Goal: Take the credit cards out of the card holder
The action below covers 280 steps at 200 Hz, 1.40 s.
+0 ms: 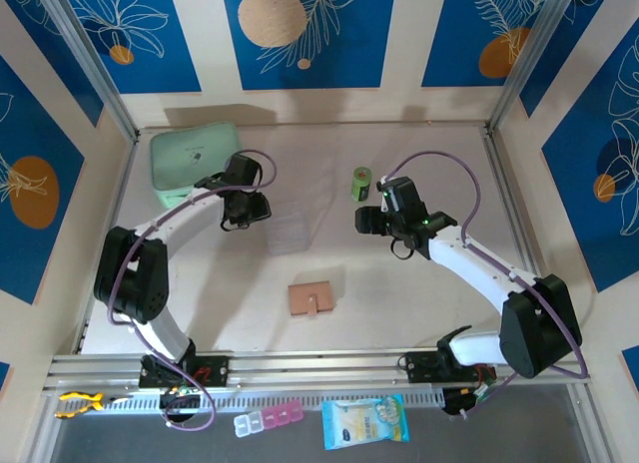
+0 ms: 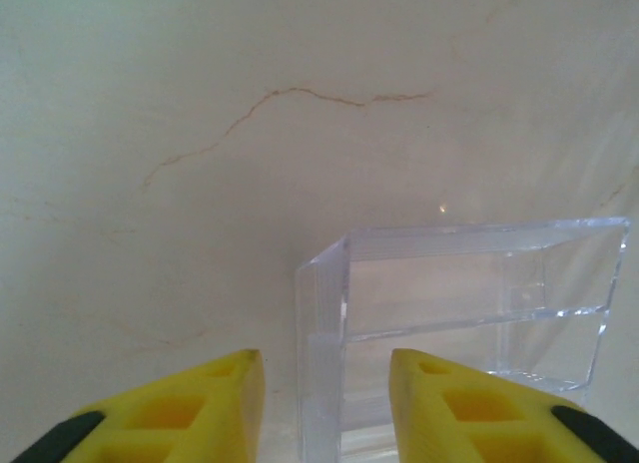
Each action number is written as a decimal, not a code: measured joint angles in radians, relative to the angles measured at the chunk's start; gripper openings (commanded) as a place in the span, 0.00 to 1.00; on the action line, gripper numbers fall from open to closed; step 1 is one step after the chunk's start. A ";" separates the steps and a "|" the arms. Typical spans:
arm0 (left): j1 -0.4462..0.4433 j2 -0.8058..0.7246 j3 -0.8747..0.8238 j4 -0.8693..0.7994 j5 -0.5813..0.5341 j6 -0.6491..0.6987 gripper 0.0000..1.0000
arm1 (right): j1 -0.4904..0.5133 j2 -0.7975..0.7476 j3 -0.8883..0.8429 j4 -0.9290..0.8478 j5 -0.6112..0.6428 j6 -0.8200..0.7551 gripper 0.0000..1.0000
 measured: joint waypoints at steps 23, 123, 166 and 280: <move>-0.009 0.029 0.008 -0.011 0.004 -0.003 0.31 | 0.000 0.000 0.001 -0.003 0.005 0.000 0.75; -0.034 0.102 0.061 -0.044 0.013 -0.009 0.17 | 0.006 -0.003 -0.002 -0.022 0.024 0.011 0.75; -0.039 0.107 0.072 -0.060 0.006 -0.009 0.17 | 0.006 -0.013 -0.007 -0.028 0.030 0.015 0.75; -0.054 0.105 0.072 -0.066 -0.016 -0.016 0.18 | 0.006 -0.023 -0.008 -0.045 0.045 0.018 0.76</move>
